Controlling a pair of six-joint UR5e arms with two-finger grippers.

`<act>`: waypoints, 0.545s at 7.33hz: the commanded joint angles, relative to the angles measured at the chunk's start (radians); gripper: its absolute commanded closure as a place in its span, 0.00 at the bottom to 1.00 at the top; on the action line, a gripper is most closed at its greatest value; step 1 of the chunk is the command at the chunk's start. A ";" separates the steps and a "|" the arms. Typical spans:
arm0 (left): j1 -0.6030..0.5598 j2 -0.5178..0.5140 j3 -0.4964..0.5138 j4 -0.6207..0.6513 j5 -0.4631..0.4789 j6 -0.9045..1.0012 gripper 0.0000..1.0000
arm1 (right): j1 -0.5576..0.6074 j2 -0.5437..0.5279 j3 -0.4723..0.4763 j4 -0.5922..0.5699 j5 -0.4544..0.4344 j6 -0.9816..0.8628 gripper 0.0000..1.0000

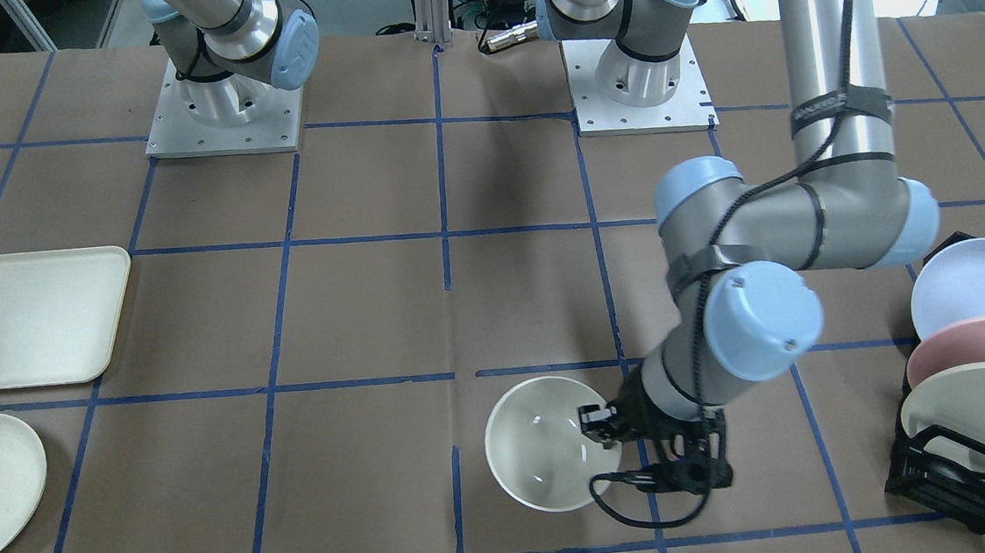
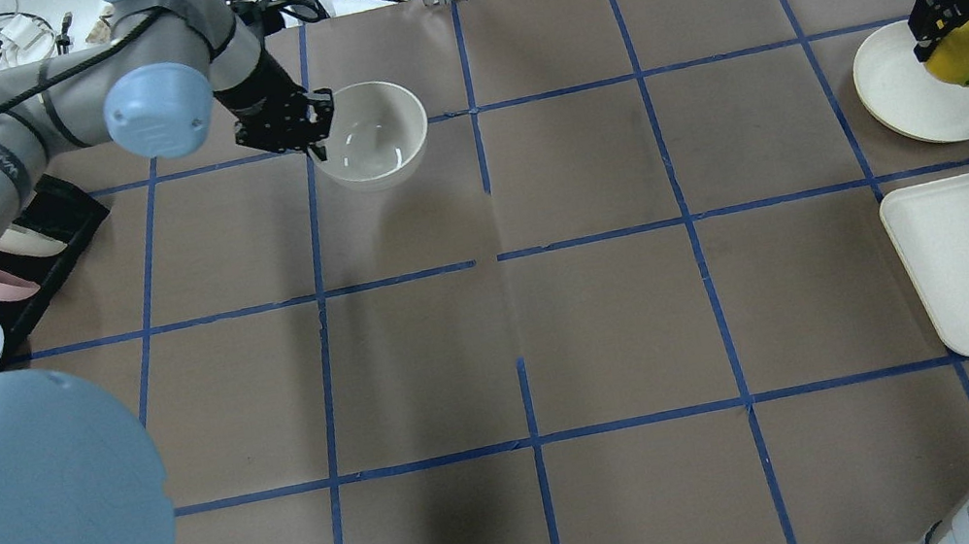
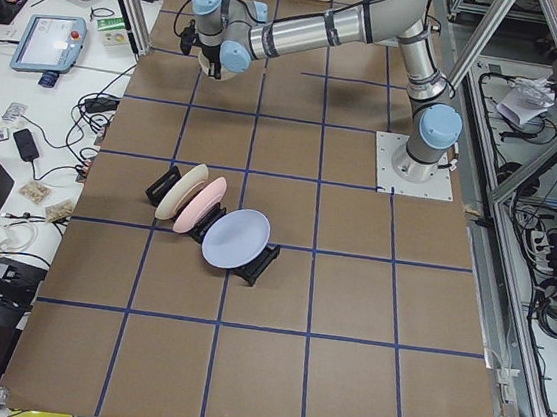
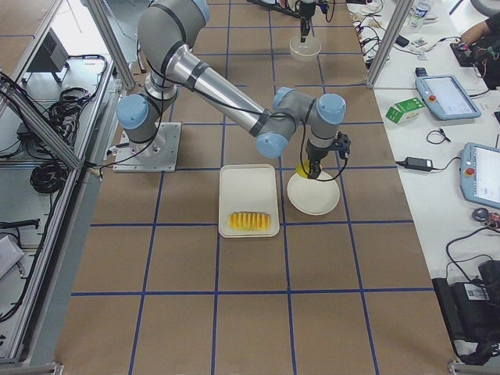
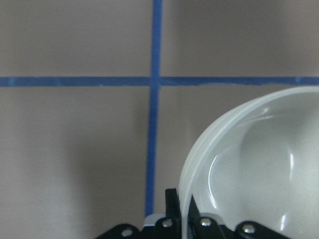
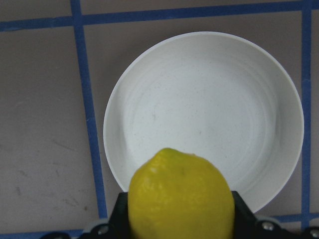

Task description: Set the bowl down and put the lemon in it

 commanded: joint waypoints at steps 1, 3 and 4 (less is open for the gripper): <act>-0.108 0.079 -0.155 0.063 0.009 -0.157 1.00 | 0.079 -0.075 0.002 0.101 0.001 0.118 1.00; -0.117 0.130 -0.306 0.202 0.001 -0.190 1.00 | 0.145 -0.110 0.011 0.158 0.002 0.195 1.00; -0.131 0.133 -0.346 0.234 -0.001 -0.200 1.00 | 0.206 -0.127 0.012 0.165 0.002 0.269 1.00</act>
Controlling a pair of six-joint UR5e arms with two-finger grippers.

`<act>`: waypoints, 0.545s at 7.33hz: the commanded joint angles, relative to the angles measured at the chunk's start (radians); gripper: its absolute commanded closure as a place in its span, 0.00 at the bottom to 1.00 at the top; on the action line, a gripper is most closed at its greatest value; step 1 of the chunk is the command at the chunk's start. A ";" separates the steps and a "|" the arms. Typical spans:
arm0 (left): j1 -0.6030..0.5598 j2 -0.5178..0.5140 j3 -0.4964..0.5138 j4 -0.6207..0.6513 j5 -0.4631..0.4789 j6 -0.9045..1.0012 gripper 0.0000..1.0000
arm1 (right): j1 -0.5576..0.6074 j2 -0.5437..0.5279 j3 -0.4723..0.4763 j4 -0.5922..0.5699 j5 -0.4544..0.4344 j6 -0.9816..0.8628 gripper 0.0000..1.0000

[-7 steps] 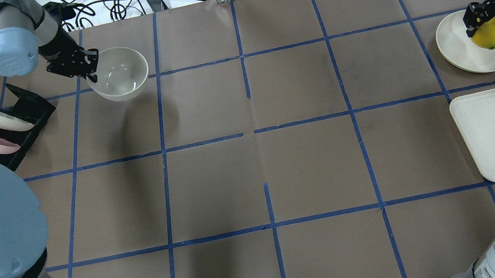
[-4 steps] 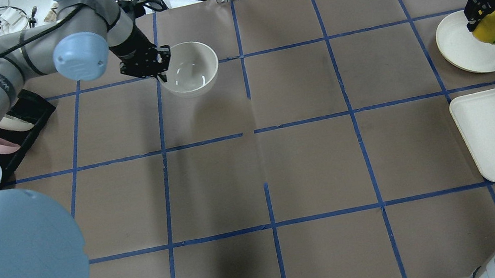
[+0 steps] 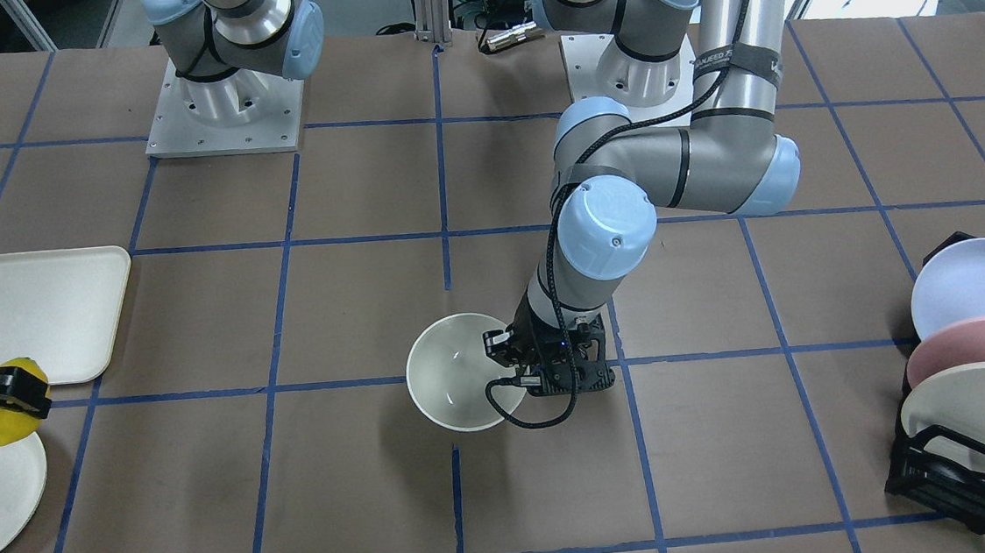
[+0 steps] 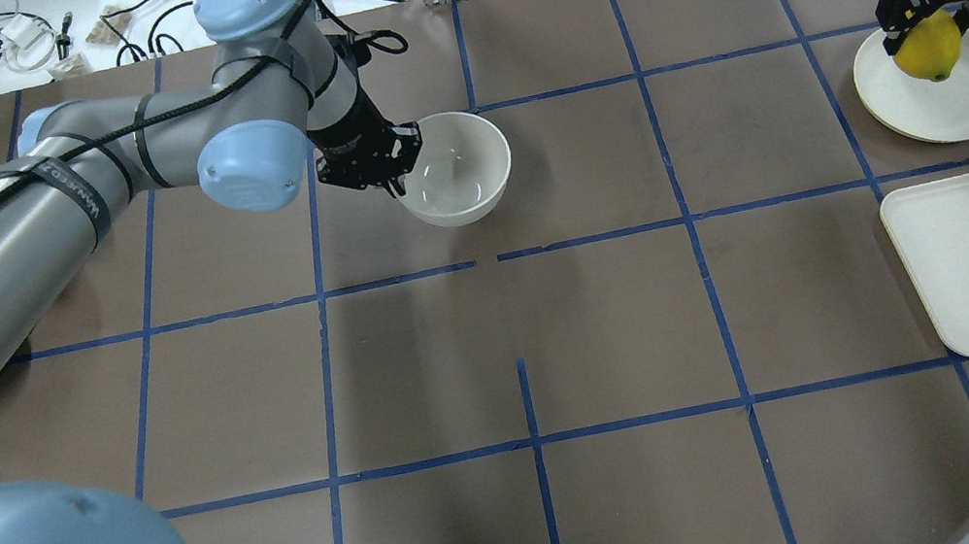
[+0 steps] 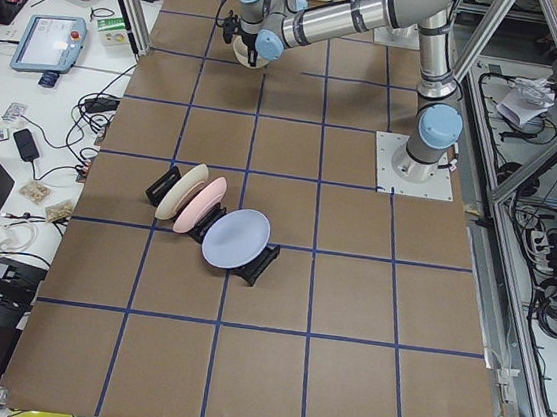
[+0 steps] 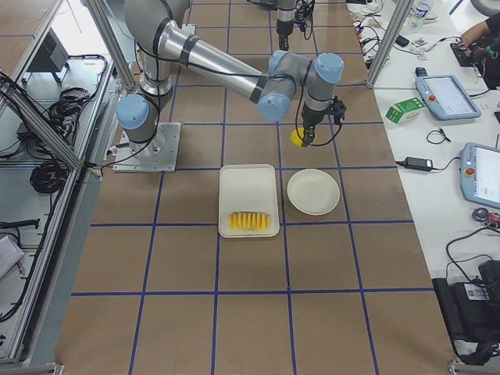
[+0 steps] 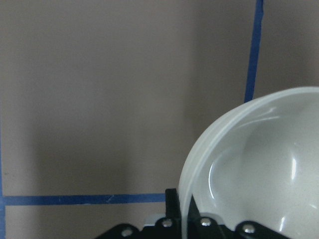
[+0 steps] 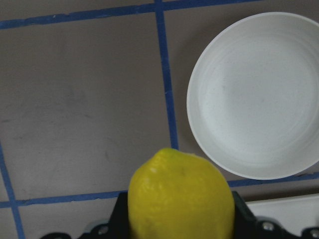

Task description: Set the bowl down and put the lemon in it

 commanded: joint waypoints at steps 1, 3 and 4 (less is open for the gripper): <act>-0.032 0.011 -0.075 0.101 -0.001 -0.044 1.00 | 0.139 -0.034 0.003 0.020 0.005 0.164 1.00; -0.028 0.002 -0.064 0.107 -0.014 -0.033 0.50 | 0.233 -0.049 0.003 0.021 0.010 0.221 1.00; -0.009 0.003 -0.063 0.107 -0.009 -0.021 0.01 | 0.262 -0.051 0.003 0.020 0.022 0.246 1.00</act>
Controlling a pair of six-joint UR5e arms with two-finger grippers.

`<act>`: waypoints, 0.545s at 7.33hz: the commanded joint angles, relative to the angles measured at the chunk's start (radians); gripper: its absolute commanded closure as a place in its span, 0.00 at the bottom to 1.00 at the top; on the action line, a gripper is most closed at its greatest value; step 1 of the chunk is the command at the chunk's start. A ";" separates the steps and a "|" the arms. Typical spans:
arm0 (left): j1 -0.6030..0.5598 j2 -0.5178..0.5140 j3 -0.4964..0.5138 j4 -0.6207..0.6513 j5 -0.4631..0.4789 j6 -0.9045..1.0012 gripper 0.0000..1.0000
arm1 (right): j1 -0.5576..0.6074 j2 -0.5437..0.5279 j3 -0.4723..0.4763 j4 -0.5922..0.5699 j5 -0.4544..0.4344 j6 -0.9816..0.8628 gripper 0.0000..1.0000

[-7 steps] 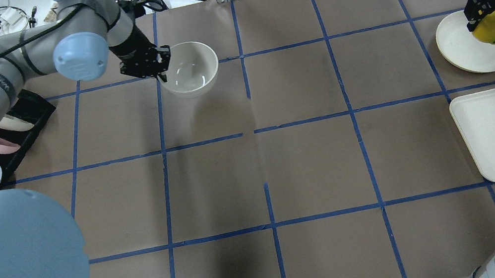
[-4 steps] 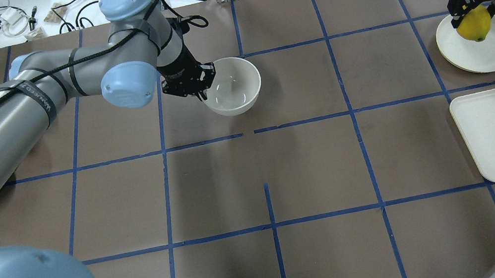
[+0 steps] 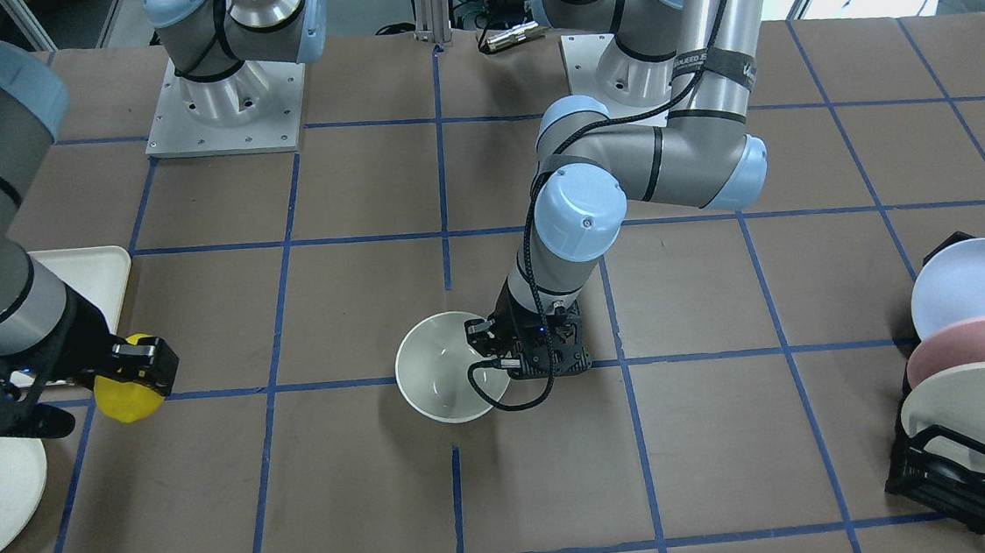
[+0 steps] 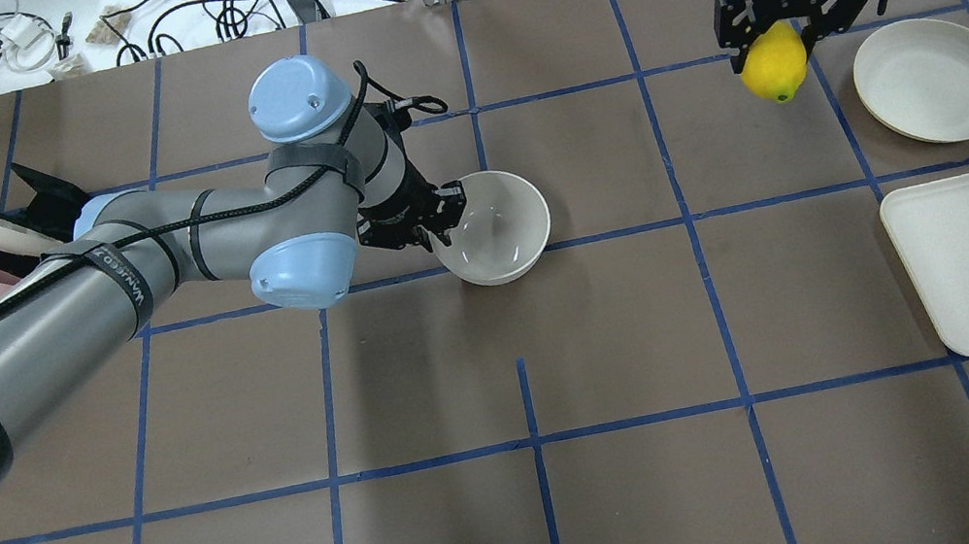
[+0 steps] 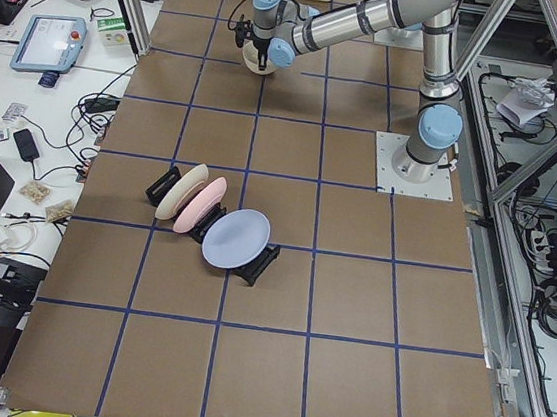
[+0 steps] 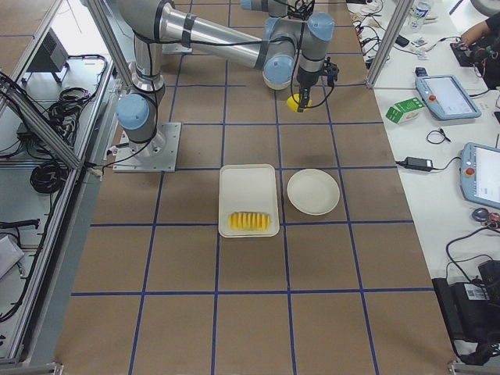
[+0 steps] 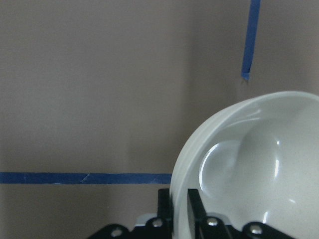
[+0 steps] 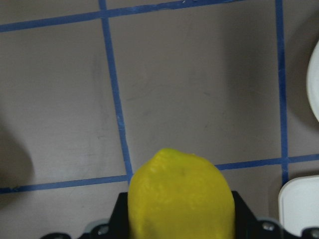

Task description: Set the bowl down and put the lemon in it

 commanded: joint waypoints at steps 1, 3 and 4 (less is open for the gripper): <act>0.060 0.027 0.027 -0.014 -0.010 0.026 0.00 | 0.082 -0.005 0.000 -0.002 0.042 0.112 1.00; 0.128 0.109 0.183 -0.297 0.023 0.198 0.00 | 0.180 -0.002 0.000 -0.010 0.068 0.183 1.00; 0.151 0.142 0.263 -0.449 0.108 0.228 0.00 | 0.216 0.003 0.000 -0.013 0.087 0.191 1.00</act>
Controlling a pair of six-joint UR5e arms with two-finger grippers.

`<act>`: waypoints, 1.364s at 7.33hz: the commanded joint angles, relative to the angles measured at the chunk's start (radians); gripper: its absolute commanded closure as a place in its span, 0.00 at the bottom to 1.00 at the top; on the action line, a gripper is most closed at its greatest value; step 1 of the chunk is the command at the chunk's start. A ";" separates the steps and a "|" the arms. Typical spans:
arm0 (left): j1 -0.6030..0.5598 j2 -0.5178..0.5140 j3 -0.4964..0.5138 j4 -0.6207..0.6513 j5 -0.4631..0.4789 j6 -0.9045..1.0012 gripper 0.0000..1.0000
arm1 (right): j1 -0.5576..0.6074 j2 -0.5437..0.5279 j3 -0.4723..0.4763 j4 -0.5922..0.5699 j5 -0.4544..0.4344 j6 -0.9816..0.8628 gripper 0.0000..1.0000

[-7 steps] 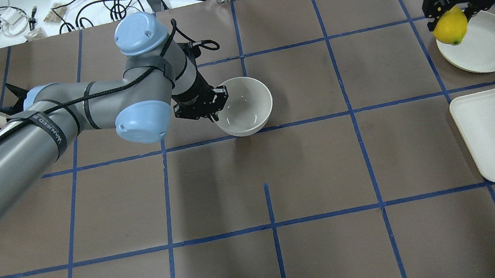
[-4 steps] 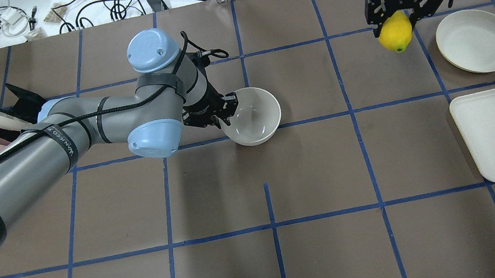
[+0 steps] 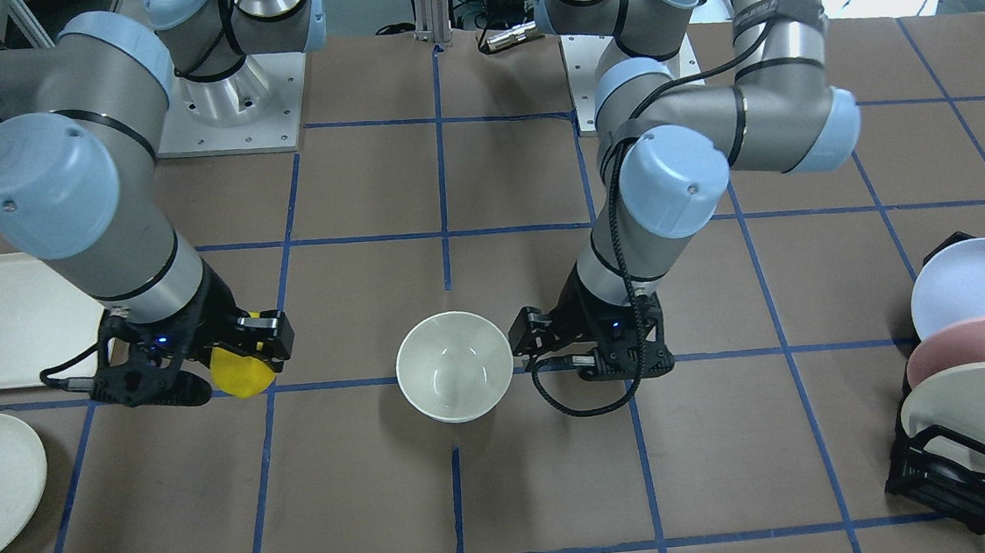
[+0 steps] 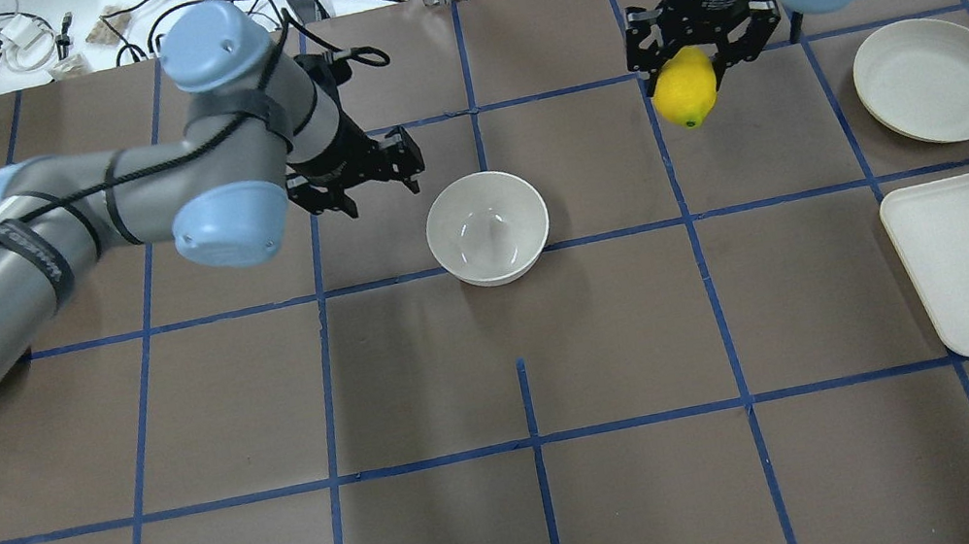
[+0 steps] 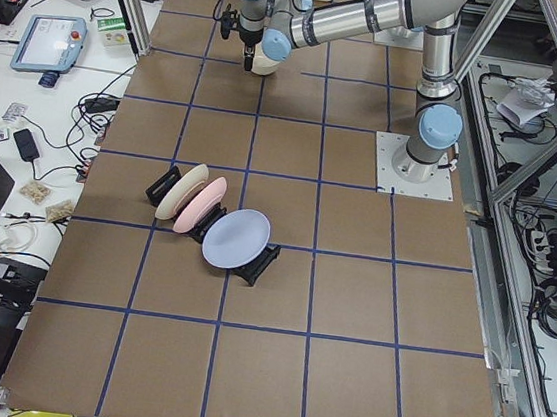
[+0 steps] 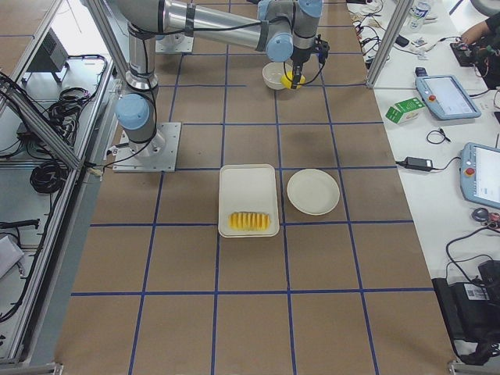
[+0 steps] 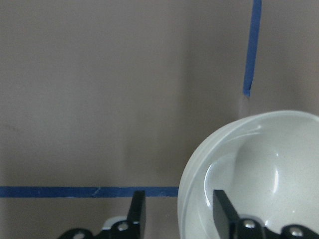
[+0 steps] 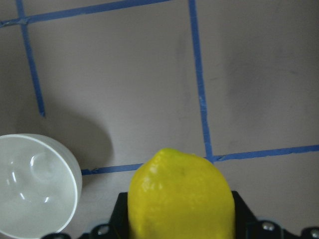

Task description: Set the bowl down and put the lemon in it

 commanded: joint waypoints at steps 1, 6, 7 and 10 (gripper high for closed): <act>0.061 0.099 0.133 -0.281 0.089 0.067 0.00 | 0.092 0.012 0.000 -0.011 0.061 0.054 1.00; 0.095 0.261 0.133 -0.415 0.155 0.067 0.00 | 0.259 0.180 0.002 -0.252 0.047 0.246 1.00; 0.094 0.269 0.133 -0.417 0.152 0.069 0.00 | 0.267 0.191 0.008 -0.252 0.049 0.245 1.00; 0.108 0.269 0.132 -0.430 0.141 0.209 0.00 | 0.268 0.230 0.021 -0.252 0.060 0.245 1.00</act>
